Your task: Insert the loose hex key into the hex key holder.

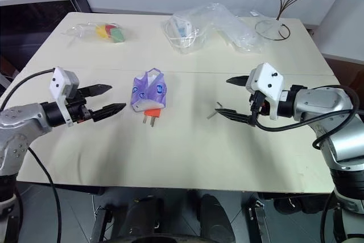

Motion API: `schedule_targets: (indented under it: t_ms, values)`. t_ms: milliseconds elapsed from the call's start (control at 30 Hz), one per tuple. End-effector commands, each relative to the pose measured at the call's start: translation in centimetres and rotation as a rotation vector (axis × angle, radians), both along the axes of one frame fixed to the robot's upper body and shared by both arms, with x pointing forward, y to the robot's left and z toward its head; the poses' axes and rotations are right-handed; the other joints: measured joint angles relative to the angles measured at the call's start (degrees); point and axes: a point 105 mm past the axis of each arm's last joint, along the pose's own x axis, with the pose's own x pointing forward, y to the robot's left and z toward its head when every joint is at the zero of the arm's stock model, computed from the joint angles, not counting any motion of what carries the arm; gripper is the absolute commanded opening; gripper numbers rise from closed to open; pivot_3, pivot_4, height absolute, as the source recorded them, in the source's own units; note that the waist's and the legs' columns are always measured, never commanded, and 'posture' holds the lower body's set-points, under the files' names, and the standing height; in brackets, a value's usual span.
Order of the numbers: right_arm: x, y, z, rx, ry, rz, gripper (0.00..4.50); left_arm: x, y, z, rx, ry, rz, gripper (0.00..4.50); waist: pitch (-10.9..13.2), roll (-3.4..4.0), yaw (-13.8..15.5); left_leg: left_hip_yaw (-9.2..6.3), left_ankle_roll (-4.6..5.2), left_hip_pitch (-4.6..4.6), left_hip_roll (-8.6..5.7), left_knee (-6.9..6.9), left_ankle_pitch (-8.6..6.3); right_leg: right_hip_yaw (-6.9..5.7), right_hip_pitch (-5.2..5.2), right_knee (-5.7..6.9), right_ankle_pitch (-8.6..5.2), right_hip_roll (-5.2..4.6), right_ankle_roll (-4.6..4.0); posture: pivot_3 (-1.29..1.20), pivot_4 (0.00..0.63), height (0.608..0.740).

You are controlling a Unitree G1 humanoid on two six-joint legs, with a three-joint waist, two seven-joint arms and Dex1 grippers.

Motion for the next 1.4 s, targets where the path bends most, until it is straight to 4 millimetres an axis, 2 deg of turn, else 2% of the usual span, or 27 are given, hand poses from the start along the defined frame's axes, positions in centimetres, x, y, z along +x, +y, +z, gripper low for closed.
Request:
schedule_targets:
  t_ms: [33, 233, 367, 500, 600, 733, 767, 833, 867, 1100, 1133, 1200, 1233, 1333, 1400]
  values:
    - [-0.2, 0.1, 1.1, -0.002, -0.051, -0.003, 4.5, 0.8, -0.2, -0.4, 0.025, -0.031, 0.0, 4.43, 0.0, 0.0, 0.0, 0.0, 0.0, 0.0, 0.0, 0.0, 0.0, 0.0, 0.0, 0.0, 0.0, 0.0, 0.0, 0.0, 0.15, 0.74]
    - [-0.2, 0.2, 1.1, 0.013, -0.062, -0.017, 4.5, 3.3, -1.5, -3.5, 0.069, -0.024, 0.006, 4.43, 0.0, 0.01, 0.2, -0.01, 0.0, -0.01, -0.02, 0.03, 0.0, -0.01, 0.01, 0.01, 0.0, 0.02, 0.0, 0.0, 0.15, 0.74]
    - [-0.2, 0.3, 0.9, 0.024, -0.069, -0.029, 4.5, 5.5, -2.4, -4.6, 0.06, -0.035, 0.031, 4.43, 0.0, -0.01, 0.2, -0.01, 0.0, -0.05, -0.04, 0.06, 0.0, -0.01, -0.02, 0.01, 0.01, 0.01, 0.01, 0.0, 0.15, 0.74]
    - [-0.3, 0.5, 0.7, 0.033, -0.071, -0.036, 4.5, 6.8, -3.7, -5.6, 0.073, -0.042, 0.013, 4.43, 0.0, -0.01, 0.1, -0.01, 0.0, -0.06, -0.04, 0.06, 0.0, -0.01, -0.04, 0.02, 0.01, 0.02, 0.02, 0.0, 0.15, 0.74]
    - [-0.4, 0.5, 0.7, 0.038, -0.075, -0.043, 4.5, 7.5, -4.3, -6.4, 0.096, -0.039, 0.012, 3.56, 0.0, -0.01, 0.1, -0.01, 0.0, -0.06, -0.04, 0.06, 0.0, -0.01, -0.04, 0.03, 0.01, 0.02, 0.02, 0.0, 0.15, 0.74]
    - [-0.6, 0.4, 0.7, 0.043, -0.08, -0.051, 4.5, 7.7, -4.4, -7.0, 0.093, -0.033, 0.014, 1.55, 0.0, -0.01, 0.2, -0.01, 0.0, -0.05, -0.04, 0.06, 0.0, -0.01, -0.04, 0.04, 0.02, 0.02, 0.03, 0.0, 0.15, 0.74]
    - [-0.6, 0.5, 0.7, 0.044, -0.08, -0.052, 4.5, 7.8, -4.3, -7.0, 0.09, -0.036, 0.022, 0.85, 0.0, 0.0, 0.2, -0.02, 0.0, -0.05, -0.03, 0.07, 0.0, -0.01, -0.03, 0.04, 0.02, 0.02, 0.03, 0.0, 0.15, 0.74]
    - [-0.6, 0.5, 0.6, 0.044, -0.08, -0.054, 4.5, 8.0, -4.1, -6.9, 0.078, -0.041, 0.043, 0.04, 0.0, 0.0, 0.2, -0.02, 0.0, -0.05, -0.03, 0.08, 0.0, -0.01, -0.03, 0.05, 0.02, 0.02, 0.03, 0.0, 0.15, 0.74]
    - [-0.6, 0.5, 0.6, 0.045, -0.08, -0.054, 4.5, 8.2, -3.9, -6.5, 0.048, -0.044, 0.075, 0.04, 0.0, 0.0, 0.2, -0.02, 0.0, -0.05, -0.03, 0.09, 0.0, -0.01, -0.03, 0.06, 0.02, 0.02, 0.03, 0.0, 0.15, 0.74]
    - [-0.4, 0.9, 0.3, 0.054, -0.075, -0.042, 4.5, 9.5, -0.9, -3.4, -0.107, -0.139, 0.353, 0.04, 0.0, -0.02, 0.1, -0.04, 0.01, -0.05, -0.02, 0.1, 0.0, -0.01, -0.05, 0.11, 0.02, 0.02, 0.04, 0.0, 0.15, 0.74]
    - [-0.4, 1.0, 0.2, 0.056, -0.074, -0.039, 4.5, 9.7, 0.1, -3.0, -0.116, -0.153, 0.424, 0.04, 0.0, -0.02, 0.2, -0.04, 0.0, -0.05, -0.01, 0.1, 0.0, -0.01, -0.05, 0.11, 0.02, 0.02, 0.04, 0.0, 0.15, 0.74]
    - [-0.3, 1.3, 0.1, 0.062, -0.07, -0.03, 4.5, 9.8, 3.8, -2.2, -0.116, -0.2, 0.655, 0.04, 0.0, -0.02, 0.1, -0.04, 0.0, -0.05, -0.01, 0.1, 0.0, -0.01, -0.05, 0.11, 0.02, -0.01, 0.04, 0.0, 0.15, 0.74]
    - [-0.3, 1.3, 0.0, 0.063, -0.069, -0.027, 4.5, 9.8, 4.9, -2.0, -0.113, -0.212, 0.721, 0.04, 0.0, -0.03, 0.0, -0.04, 0.01, -0.05, 0.0, 0.1, 0.0, -0.01, -0.05, 0.11, 0.03, -0.01, 0.05, 0.0, 0.15, 0.74]
    - [-0.3, 1.7, -0.2, 0.069, -0.06, -0.013, 4.5, 8.4, 10.5, -1.9, -0.1, -0.216, 1.021, 0.04, 0.0, -0.03, -0.1, -0.04, 0.01, -0.04, 0.01, 0.09, 0.0, -0.01, -0.07, 0.13, 0.03, -0.01, 0.05, 0.0, 0.15, 0.74]
    - [-0.2, 1.8, -0.4, 0.072, -0.056, -0.007, 4.5, 7.4, 12.7, -2.0, -0.086, -0.213, 1.135, 0.04, 0.0, -0.03, 0.0, -0.03, 0.01, -0.04, 0.02, 0.09, 0.0, -0.01, -0.09, 0.13, 0.03, -0.04, 0.05, 0.0, 0.15, 0.74]
